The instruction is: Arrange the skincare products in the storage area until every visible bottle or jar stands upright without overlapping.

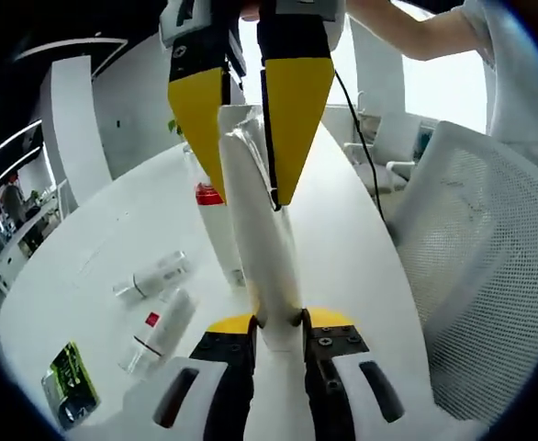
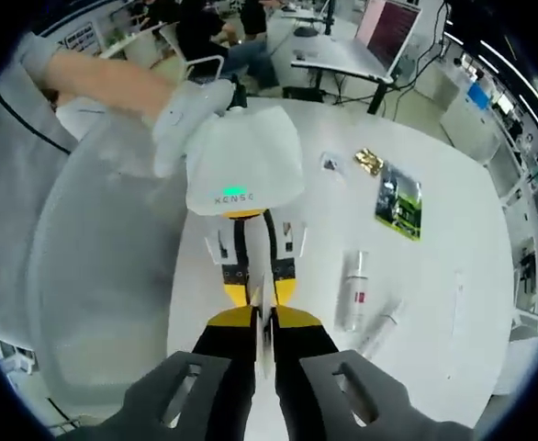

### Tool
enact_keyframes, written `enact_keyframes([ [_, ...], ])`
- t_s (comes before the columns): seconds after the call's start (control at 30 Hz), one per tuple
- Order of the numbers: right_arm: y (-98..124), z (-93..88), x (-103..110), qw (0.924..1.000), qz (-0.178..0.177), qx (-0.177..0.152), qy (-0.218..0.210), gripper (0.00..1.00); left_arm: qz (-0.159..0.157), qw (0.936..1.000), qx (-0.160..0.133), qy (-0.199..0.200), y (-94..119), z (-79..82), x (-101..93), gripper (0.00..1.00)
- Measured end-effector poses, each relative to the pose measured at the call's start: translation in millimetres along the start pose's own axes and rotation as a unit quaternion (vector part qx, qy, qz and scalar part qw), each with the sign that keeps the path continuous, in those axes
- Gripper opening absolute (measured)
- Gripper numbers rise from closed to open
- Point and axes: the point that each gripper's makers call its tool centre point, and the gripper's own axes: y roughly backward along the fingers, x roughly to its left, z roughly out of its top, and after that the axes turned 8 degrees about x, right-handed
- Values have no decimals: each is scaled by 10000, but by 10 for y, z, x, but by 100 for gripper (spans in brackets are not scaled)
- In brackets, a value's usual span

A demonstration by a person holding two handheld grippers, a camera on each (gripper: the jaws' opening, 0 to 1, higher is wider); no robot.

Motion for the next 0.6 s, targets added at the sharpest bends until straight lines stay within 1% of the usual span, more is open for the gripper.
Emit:
enact_keyframes([
  [0.1,5,-34,-72,10000,46,-28,-81,5,16,10000,5,43,-13,5,48,19],
  [0.2,5,-43,-100,9999,44,-37,-105,5,43,10000,3,72,-18,18,24,20],
  [0.3,5,-48,-121,9999,64,-14,-111,5,10,9999,38,98,-70,9,64,20],
  [0.4,8,-64,-165,9999,81,5,-144,5,17,9999,75,105,-78,21,67,20],
  [0.5,15,-82,-212,9997,79,-31,-213,5,35,9998,77,165,-96,34,132,20],
  [0.6,18,-93,-251,9997,43,-5,-243,5,62,9997,77,205,-120,47,155,20],
])
